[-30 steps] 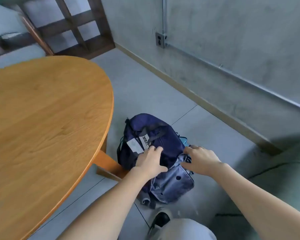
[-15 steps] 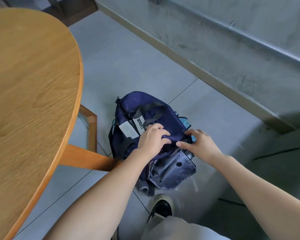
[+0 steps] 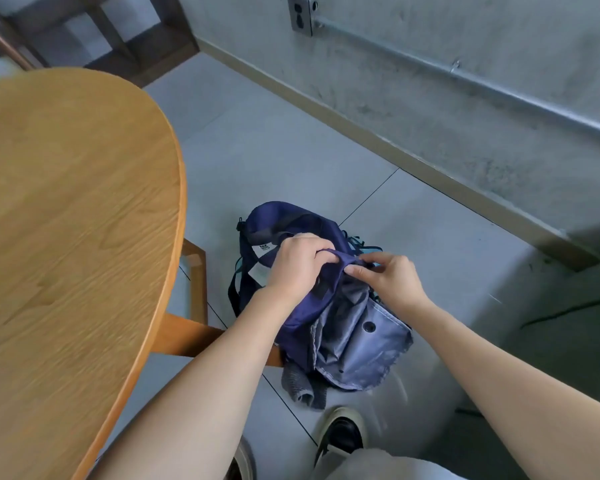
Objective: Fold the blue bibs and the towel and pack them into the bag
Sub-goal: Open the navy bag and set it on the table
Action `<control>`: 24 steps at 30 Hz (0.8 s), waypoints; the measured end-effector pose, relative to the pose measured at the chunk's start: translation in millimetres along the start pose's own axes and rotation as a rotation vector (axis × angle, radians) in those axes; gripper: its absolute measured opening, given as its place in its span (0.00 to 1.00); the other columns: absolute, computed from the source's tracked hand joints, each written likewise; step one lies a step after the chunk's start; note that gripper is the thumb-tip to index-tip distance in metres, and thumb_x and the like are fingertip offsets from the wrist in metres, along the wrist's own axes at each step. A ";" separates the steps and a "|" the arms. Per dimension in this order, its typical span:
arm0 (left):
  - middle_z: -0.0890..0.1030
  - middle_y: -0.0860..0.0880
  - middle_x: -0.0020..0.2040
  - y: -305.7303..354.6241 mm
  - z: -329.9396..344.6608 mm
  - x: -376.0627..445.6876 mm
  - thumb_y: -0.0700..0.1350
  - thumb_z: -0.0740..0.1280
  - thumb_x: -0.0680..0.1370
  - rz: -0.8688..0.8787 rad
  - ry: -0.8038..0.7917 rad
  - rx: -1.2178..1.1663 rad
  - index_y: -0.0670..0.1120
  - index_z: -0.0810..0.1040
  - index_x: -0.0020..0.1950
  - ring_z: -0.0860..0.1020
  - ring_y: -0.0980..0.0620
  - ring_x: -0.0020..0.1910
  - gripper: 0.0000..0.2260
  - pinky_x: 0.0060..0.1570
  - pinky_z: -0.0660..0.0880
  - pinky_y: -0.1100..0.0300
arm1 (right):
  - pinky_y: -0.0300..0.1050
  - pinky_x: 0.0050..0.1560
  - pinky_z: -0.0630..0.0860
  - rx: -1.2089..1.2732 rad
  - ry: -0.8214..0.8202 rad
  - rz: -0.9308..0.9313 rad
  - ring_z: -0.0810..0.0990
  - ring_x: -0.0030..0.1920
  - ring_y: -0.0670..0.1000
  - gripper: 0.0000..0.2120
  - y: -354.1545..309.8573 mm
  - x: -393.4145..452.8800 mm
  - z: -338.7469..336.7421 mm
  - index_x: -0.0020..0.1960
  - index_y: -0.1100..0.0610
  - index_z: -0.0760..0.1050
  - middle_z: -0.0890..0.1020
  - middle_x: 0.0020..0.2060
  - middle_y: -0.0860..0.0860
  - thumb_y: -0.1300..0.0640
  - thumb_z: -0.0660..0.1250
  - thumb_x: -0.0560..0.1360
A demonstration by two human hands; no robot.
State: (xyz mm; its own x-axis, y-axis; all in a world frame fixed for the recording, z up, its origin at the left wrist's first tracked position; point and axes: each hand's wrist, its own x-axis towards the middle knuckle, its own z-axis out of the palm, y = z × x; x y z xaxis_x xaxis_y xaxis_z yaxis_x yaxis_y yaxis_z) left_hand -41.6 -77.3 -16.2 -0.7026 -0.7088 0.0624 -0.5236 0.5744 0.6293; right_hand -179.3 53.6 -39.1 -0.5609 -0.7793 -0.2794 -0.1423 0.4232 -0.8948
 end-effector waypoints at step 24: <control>0.84 0.53 0.42 217.5 -202.6 1.7 0.42 0.70 0.75 0.285 0.684 -0.226 0.44 0.85 0.42 0.79 0.54 0.46 0.05 0.50 0.69 0.71 | 0.60 0.57 0.80 0.220 0.119 -0.454 0.84 0.43 0.48 0.08 -275.9 -87.9 -116.2 0.44 0.49 0.87 0.88 0.40 0.50 0.46 0.78 0.71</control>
State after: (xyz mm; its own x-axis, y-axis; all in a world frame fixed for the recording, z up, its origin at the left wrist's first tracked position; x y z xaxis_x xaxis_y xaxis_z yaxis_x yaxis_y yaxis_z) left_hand -59.0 -36.6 277.7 -0.3031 -0.6834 0.6641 -0.2048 0.7273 0.6550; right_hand -185.5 59.0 272.8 -0.5732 -0.7984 0.1843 -0.2253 -0.0627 -0.9723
